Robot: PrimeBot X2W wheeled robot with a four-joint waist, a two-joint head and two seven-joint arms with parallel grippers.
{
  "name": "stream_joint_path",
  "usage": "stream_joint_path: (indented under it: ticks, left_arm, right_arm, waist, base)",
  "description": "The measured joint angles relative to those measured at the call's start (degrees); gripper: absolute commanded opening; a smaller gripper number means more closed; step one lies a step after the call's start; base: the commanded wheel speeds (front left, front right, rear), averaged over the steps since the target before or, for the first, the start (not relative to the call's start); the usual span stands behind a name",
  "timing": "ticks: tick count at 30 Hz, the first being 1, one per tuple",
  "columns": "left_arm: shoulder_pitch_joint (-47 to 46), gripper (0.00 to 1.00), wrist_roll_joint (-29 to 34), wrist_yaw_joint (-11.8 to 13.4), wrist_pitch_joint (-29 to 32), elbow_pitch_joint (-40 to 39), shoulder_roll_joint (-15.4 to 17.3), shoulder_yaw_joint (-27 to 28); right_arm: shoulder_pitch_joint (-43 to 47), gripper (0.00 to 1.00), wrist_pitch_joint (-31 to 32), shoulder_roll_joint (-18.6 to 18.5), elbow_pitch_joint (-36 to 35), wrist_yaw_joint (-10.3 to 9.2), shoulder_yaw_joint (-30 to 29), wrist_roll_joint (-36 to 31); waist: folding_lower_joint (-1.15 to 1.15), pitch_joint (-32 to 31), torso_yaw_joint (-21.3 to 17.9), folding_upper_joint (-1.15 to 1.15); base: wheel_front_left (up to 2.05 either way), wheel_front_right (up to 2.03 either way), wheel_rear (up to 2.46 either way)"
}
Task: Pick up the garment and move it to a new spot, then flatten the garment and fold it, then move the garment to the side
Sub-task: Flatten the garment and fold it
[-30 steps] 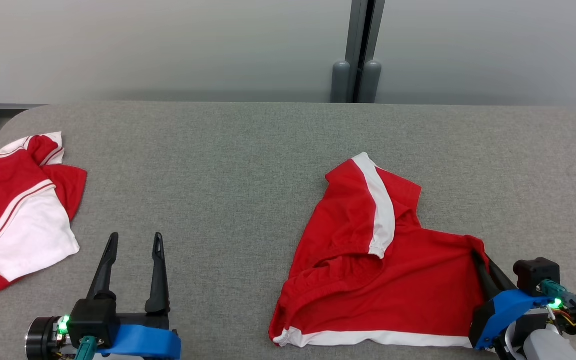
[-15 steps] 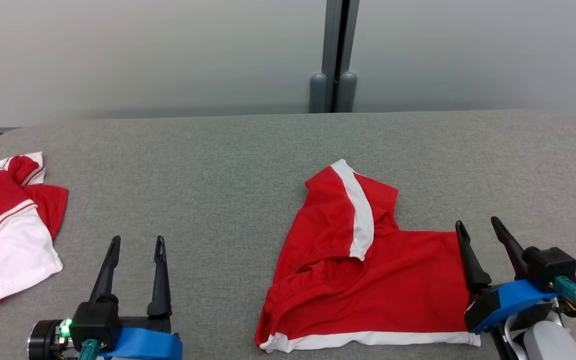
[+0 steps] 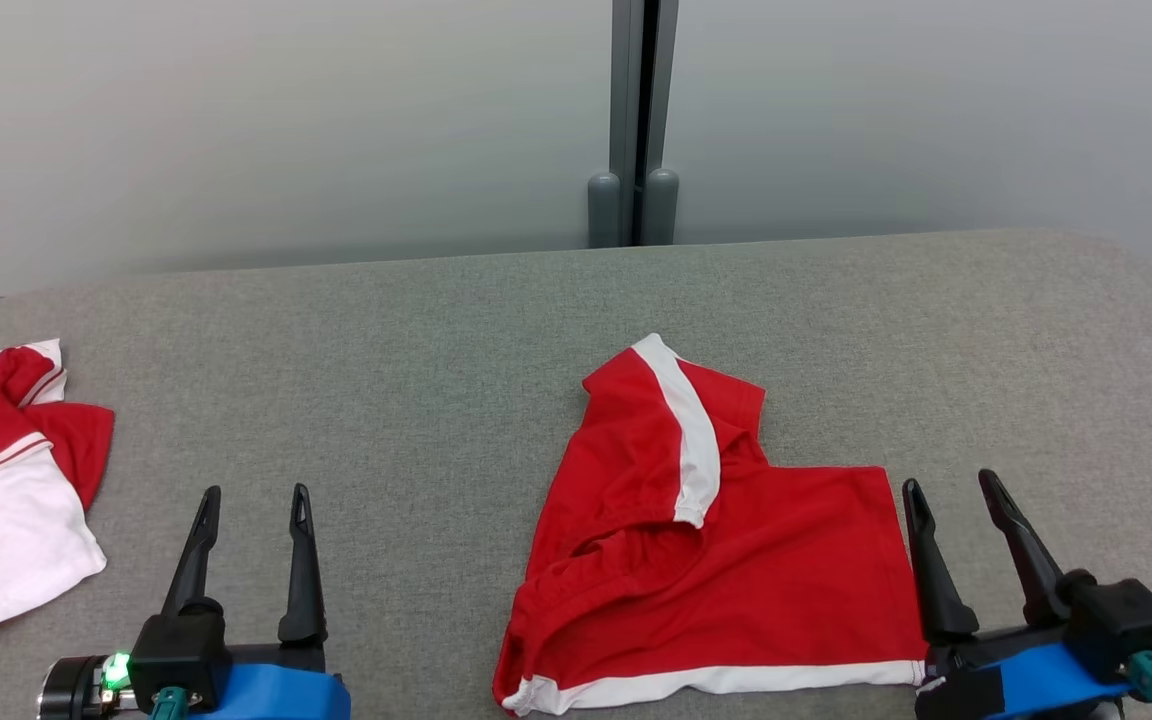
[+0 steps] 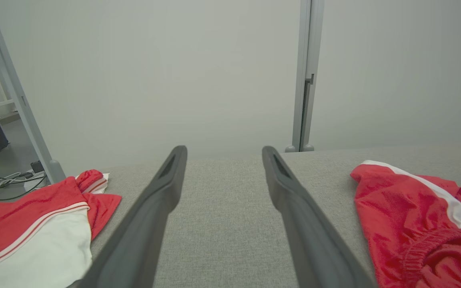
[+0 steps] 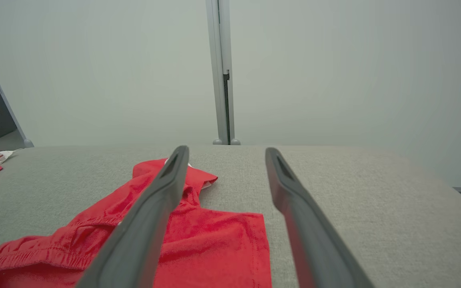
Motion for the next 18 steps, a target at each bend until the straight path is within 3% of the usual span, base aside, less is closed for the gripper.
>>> stream_joint_path:
  ticks: [9, 18]
  left_arm:
    - [0.9, 1.0, 0.0, 0.6, 0.0, 0.8, 0.5, 0.8]
    - [1.0, 1.0, -0.1, 0.6, 0.0, 2.0, 0.7, 0.7]
  right_arm:
    - [6.5, 1.0, 0.0, 1.0, -3.3, 0.0, -1.1, 0.1]
    - [6.8, 1.0, 0.0, 1.3, -2.6, 0.0, -1.5, 0.1]
  waist:
    - [0.0, -0.8, -0.1, 0.0]
    - [0.0, -0.6, 0.2, 0.0]
  base:
    - [0.0, 0.0, 0.0]
    - [0.0, 0.0, 0.0]
